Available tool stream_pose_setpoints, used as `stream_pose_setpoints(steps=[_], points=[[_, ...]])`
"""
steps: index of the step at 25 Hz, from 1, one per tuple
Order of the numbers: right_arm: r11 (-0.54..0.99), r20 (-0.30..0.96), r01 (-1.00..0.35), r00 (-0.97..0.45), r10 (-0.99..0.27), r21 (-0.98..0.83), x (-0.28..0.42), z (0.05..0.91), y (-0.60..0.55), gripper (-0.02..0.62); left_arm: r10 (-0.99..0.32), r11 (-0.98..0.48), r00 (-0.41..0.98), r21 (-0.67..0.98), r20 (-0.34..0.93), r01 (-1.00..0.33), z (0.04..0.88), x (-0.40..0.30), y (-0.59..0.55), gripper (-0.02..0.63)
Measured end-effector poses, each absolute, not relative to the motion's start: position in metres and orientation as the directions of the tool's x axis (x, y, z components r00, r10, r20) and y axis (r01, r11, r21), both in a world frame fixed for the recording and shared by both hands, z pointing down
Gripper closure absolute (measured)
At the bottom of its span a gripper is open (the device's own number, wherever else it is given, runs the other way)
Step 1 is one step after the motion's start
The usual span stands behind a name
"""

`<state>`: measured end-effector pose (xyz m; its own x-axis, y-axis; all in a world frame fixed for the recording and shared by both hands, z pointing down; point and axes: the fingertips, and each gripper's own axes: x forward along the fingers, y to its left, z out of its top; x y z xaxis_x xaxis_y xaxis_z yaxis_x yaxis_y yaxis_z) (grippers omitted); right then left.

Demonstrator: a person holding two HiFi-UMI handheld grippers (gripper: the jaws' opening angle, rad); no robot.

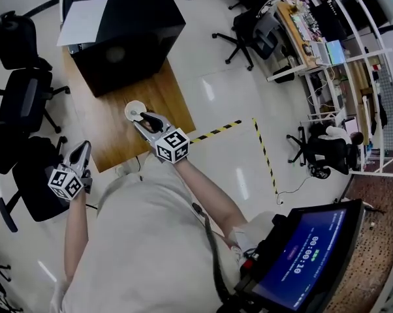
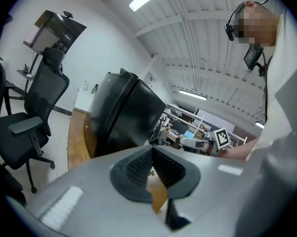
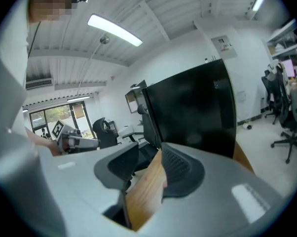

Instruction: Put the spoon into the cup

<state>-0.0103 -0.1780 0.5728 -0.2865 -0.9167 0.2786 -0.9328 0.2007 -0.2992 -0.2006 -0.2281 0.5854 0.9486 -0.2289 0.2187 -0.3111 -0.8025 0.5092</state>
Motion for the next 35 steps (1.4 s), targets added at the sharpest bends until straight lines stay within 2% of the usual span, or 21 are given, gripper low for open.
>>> stream_pose_setpoints(steps=[9,16,25,35], points=[[0.289,0.218,-0.915,-0.354,-0.909,-0.281,0.010,0.564,-0.158,0.451,-0.349,-0.778,0.891,0.441,0.289,-0.448,0.591,-0.200,-0.206,0.604],[0.347,0.159,-0.904,-0.392,-0.906,-0.251,0.062,0.540,-0.085,0.457,-0.400,-0.746,0.852,0.420,0.337,-0.516,0.600,-0.159,-0.132,0.604],[0.333,0.186,-0.903,-0.389,-0.903,-0.270,0.138,0.555,0.046,0.463,-0.458,-0.691,0.811,0.429,0.363,-0.582,0.608,-0.105,-0.009,0.604],[0.360,0.215,-0.883,-0.431,-0.876,-0.302,0.172,0.581,0.118,0.468,-0.566,-0.598,0.717,0.396,0.406,-0.697,0.603,-0.120,0.079,0.604]])
